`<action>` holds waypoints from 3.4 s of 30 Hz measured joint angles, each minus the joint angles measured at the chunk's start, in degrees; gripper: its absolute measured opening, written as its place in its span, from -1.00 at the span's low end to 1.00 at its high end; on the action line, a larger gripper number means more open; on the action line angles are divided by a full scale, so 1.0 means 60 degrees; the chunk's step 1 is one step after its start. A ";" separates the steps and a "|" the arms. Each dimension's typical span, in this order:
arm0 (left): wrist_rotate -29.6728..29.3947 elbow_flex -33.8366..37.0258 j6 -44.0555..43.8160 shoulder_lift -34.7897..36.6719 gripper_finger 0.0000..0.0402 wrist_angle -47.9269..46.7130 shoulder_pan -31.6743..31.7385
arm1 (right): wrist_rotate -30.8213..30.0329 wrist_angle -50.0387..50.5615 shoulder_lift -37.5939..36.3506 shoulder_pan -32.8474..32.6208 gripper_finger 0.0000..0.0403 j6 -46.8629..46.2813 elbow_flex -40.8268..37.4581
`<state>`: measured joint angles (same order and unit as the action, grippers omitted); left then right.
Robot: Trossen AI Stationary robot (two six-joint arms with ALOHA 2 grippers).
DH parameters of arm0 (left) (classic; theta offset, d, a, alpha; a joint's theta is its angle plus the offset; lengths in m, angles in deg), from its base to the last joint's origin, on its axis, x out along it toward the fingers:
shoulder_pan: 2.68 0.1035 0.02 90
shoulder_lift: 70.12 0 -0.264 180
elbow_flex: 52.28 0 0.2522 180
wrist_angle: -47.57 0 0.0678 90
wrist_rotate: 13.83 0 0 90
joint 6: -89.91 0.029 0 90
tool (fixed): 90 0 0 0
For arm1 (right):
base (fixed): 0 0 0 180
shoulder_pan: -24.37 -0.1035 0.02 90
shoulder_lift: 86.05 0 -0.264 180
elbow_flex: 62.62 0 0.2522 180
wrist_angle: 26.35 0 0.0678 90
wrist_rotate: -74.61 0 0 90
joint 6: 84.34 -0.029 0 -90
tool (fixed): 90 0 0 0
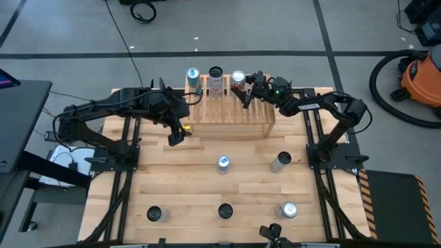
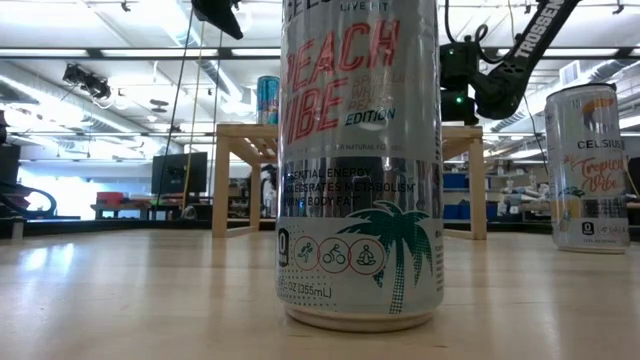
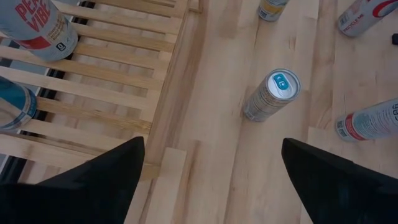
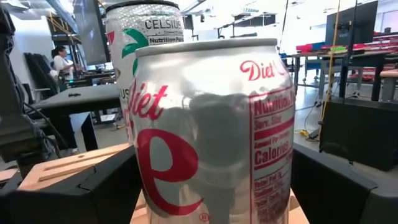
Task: Place canned beverage on shelf
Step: Put the top silver soda can on the shelf, then put the top white and yellow soda can on the shelf
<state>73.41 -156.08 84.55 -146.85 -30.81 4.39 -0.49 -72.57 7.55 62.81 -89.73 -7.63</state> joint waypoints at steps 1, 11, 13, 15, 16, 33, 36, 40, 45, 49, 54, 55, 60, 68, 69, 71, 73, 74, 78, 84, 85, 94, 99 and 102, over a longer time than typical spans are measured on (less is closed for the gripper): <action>0.0002 0.0000 0.0000 0.0000 0.89 0.0000 0.0000 | -0.0002 0.0000 0.0000 0.0010 0.83 0.0000 0.0000; 0.0003 0.0000 0.0000 0.0000 0.89 0.0003 0.0000 | 0.0454 -0.0846 0.0000 0.0047 0.83 -0.0002 0.0000; 0.0003 0.0000 -0.0004 0.0000 0.89 0.0000 0.0000 | 0.0461 -0.0895 0.0000 0.0047 0.83 -0.0007 0.0000; 0.0003 0.0000 -0.0004 0.0000 0.89 0.0000 0.0000 | 0.0463 -0.0997 0.0000 0.0047 0.83 -0.0083 0.0000; 0.0000 0.0000 -0.0004 0.0000 0.89 0.0000 -0.0001 | 0.0465 -0.1030 0.0000 0.0047 0.83 -0.0097 0.0004; 0.0000 0.0000 -0.0062 0.0000 0.89 0.0000 -0.0004 | 0.0478 -0.2215 -0.0246 0.0072 0.84 -0.0116 0.0004; 0.0001 0.0000 -0.0218 0.0000 0.89 -0.0005 -0.0002 | 0.0538 -0.2215 -0.0650 0.0072 0.84 -0.0116 0.0004; 0.0003 0.0000 -0.0257 0.0000 0.89 -0.0128 -0.0001 | 0.0539 -0.2218 -0.1234 0.0072 0.84 -0.0100 0.0004; 0.0240 0.0007 -0.0575 0.0133 0.89 -0.0735 -0.0002 | 0.1132 -0.2212 -0.1871 0.0103 0.84 -0.0092 0.0004; 0.0250 0.0007 -0.0741 0.0502 0.89 -0.0874 -0.0007 | 0.2383 -0.2211 -0.2380 0.0190 0.84 -0.0080 0.0004; 0.0250 0.0007 -0.0754 0.1150 0.89 -0.0981 -0.0007 | 0.3335 -0.2191 -0.3027 0.0309 0.84 -0.0099 0.0004; 0.0249 0.0007 -0.0754 0.1300 0.89 -0.0969 -0.0007 | 0.3393 -0.2206 -0.3135 0.0313 0.84 -0.0111 0.0006; 0.0250 0.0007 -0.0758 0.1984 0.89 -0.0978 0.0000 | 0.3723 -0.1979 -0.3769 0.0313 0.84 -0.0350 0.0007; 0.0250 0.0006 -0.0830 0.2771 0.89 -0.1074 0.0000 | 0.4282 0.0465 -0.5271 0.0294 0.84 -0.1104 0.0007; 0.0250 0.0005 -0.0828 0.2821 0.89 -0.1077 0.0000 | 0.4286 0.0936 -0.5483 0.0284 0.84 -0.1100 0.0007; 0.0250 0.0007 -0.0832 0.2892 0.89 -0.1113 0.0000 | 0.4286 0.1727 -0.5916 0.0283 0.84 -0.1096 0.0007; 0.0250 0.0007 -0.0958 0.2940 0.89 -0.1179 0.0000 | 0.4286 0.2445 -0.6328 0.0283 0.84 -0.1089 0.0007; 0.0250 0.0007 -0.1048 0.2943 0.89 -0.1216 0.0000 | 0.4286 0.2768 -0.6532 0.0283 0.84 -0.1084 0.0007; 0.0250 0.0258 -0.1103 0.3025 0.89 -0.1242 0.0000 | 0.4520 0.4141 -0.7410 0.0283 0.84 -0.0879 0.0007; 0.0254 0.1247 -0.1300 0.3414 0.89 -0.0872 0.0000 | 0.4370 0.6664 -0.8738 0.0283 0.84 -0.0783 0.0007; 0.0254 0.1441 -0.1361 0.3491 0.89 -0.0721 0.0000 | 0.4343 0.7043 -0.8917 0.0283 0.84 -0.0770 0.0007; 0.0267 0.2451 -0.1936 0.3879 0.89 0.0091 -0.0058 | 0.5292 0.8302 -0.9593 0.0276 0.84 -0.2016 0.0005; 0.0268 0.2470 -0.2080 0.3881 0.89 0.0208 -0.0058 | 0.6354 0.8644 -0.9684 0.0276 0.84 -0.2140 0.0004; 0.0265 0.2470 -0.2073 0.3880 0.89 0.0352 -0.0058 | 0.6747 0.8915 -0.9751 0.0276 0.84 -0.2185 0.0004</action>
<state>75.00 -141.26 72.11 -123.57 -28.70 4.04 40.00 -19.08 -50.95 64.47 -102.84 -7.61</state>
